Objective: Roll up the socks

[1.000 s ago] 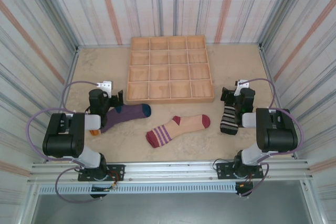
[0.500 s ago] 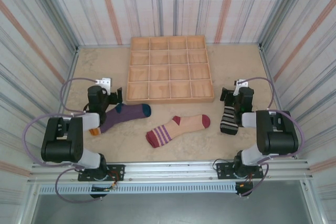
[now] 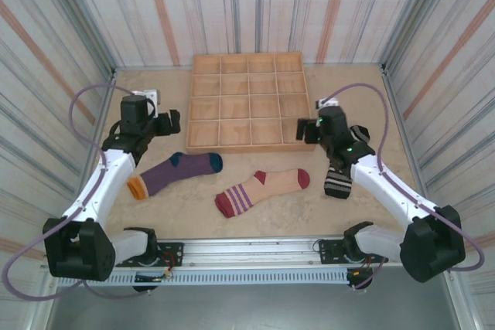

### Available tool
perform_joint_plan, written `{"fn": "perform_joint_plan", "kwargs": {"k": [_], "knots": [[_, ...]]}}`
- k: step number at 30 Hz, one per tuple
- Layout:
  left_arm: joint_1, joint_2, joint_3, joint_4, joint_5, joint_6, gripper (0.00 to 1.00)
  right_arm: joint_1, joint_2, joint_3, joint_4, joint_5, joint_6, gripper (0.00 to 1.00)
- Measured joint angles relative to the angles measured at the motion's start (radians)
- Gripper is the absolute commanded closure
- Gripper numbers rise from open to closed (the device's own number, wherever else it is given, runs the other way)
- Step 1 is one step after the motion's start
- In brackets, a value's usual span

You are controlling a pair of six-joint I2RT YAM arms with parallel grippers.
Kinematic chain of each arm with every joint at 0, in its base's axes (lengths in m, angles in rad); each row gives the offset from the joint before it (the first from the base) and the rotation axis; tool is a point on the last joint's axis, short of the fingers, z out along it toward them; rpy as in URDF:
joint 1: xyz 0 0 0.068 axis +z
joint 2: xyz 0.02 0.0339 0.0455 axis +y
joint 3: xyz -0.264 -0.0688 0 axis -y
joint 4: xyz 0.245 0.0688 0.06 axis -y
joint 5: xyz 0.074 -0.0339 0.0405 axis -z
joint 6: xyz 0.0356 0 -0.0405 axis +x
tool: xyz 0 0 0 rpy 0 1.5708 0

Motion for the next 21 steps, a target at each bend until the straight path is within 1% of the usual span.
{"fn": "perform_joint_plan", "kwargs": {"k": [1, 3, 4, 5, 6, 8, 12, 15, 18, 21], "knots": [[-0.007, -0.010, 0.011, -0.058, 0.021, -0.027, 0.02, 0.060, -0.002, 0.003, -0.059, -0.002, 0.025, 0.01], [-0.027, -0.034, 0.018, -0.159, 0.073, -0.082, 0.05, 0.140, -0.002, 0.009, -0.156, -0.021, 0.081, 0.01], [-0.036, -0.046, 0.018, -0.201, 0.097, -0.107, 0.09, 0.161, -0.003, 0.010, -0.188, -0.026, 0.106, 0.01], [-0.050, -0.063, 0.017, -0.242, 0.128, -0.135, 0.14, 0.185, -0.005, 0.010, -0.226, -0.035, 0.140, 0.01], [-0.062, -0.082, 0.013, -0.267, 0.158, -0.163, 0.17, 0.204, -0.006, 0.010, -0.256, -0.042, 0.169, 0.01], [-0.102, -0.127, -0.014, -0.293, 0.195, -0.220, 0.18, 0.247, -0.008, 0.010, -0.299, -0.041, 0.223, 0.01], [-0.217, -0.202, -0.090, -0.341, 0.256, -0.334, 0.21, 0.349, -0.001, 0.010, -0.355, -0.051, 0.315, 0.01], [-0.286, -0.233, -0.166, -0.348, 0.290, -0.426, 0.21, 0.386, 0.032, 0.010, -0.370, -0.063, 0.364, 0.00], [-0.353, -0.259, -0.253, -0.339, 0.304, -0.513, 0.21, 0.403, 0.078, 0.000, -0.365, -0.073, 0.399, 0.01], [-0.386, -0.275, -0.319, -0.318, 0.324, -0.579, 0.21, 0.408, 0.127, -0.009, -0.356, -0.093, 0.419, 0.02]]}}
